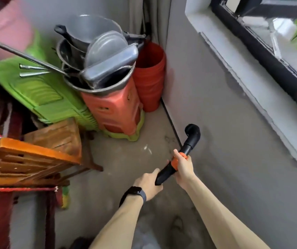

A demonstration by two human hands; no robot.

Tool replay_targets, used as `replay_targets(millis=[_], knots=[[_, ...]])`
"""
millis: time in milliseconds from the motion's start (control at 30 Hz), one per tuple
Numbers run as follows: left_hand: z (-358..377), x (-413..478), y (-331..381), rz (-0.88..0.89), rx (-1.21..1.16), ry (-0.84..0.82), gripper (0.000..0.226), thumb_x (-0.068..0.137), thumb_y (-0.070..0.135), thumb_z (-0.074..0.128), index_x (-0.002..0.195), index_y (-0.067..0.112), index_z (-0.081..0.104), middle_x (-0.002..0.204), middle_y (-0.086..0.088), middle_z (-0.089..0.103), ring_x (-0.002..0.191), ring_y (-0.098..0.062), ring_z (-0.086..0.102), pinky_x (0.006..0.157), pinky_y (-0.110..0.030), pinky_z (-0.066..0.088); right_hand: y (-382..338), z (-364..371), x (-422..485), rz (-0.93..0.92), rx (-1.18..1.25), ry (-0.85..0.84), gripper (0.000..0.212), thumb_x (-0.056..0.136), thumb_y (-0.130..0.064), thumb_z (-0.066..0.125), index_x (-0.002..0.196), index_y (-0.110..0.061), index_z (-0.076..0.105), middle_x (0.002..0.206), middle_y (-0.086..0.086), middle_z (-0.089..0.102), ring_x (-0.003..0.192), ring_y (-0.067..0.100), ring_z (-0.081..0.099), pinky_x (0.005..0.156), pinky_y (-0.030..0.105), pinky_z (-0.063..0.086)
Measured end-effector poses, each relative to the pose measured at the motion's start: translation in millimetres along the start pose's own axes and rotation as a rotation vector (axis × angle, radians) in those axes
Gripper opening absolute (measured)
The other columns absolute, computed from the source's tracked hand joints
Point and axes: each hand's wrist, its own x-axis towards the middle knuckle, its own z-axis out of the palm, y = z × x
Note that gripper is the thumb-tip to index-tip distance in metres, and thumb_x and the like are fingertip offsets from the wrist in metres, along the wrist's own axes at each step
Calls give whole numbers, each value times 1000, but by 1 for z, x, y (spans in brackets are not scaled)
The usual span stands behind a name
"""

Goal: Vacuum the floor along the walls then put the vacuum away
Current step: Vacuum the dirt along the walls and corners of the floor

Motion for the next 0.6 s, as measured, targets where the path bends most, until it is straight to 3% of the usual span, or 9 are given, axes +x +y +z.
replay_targets(millis=[133,267,333,400,533,600], knots=[[-31,76,-43,57,87,-58,30,76,40,54,98,35,34,91,-3,64,79,-35,62,59,-34,39,-7,38,64,38,42,5,23,99,-19,71,108,-12,51,89,10,63,77,26,67,82,43,58],[-60,167,-90,114,244,-75,43,82,39,57,118,33,35,105,-5,66,92,-36,64,68,-37,48,-9,73,140,89,4,-63,13,100,-16,67,92,-9,60,86,9,65,88,27,66,82,36,54],[-59,212,-108,112,297,-74,46,86,37,58,128,31,39,110,-6,65,94,-35,64,69,-36,48,-8,88,183,82,-55,-62,19,104,-11,59,86,-9,60,85,10,61,85,26,61,78,34,50],[-48,252,-123,78,285,-82,38,86,32,56,123,31,46,106,-5,65,89,-33,64,66,-35,48,-5,98,227,67,-88,-35,27,106,-7,53,79,-10,56,82,11,55,76,24,54,72,32,47],[2,323,-154,34,228,-72,36,91,26,56,126,26,46,107,-6,63,92,-31,63,79,-39,53,19,96,314,26,-111,-27,26,105,-8,56,80,-14,57,83,12,59,82,26,58,102,48,48],[36,349,-168,7,154,-40,31,88,33,58,114,36,42,95,0,63,85,-26,63,72,-36,52,40,89,358,5,-124,-46,22,103,-13,63,81,-15,59,79,8,63,83,27,63,103,47,51]])
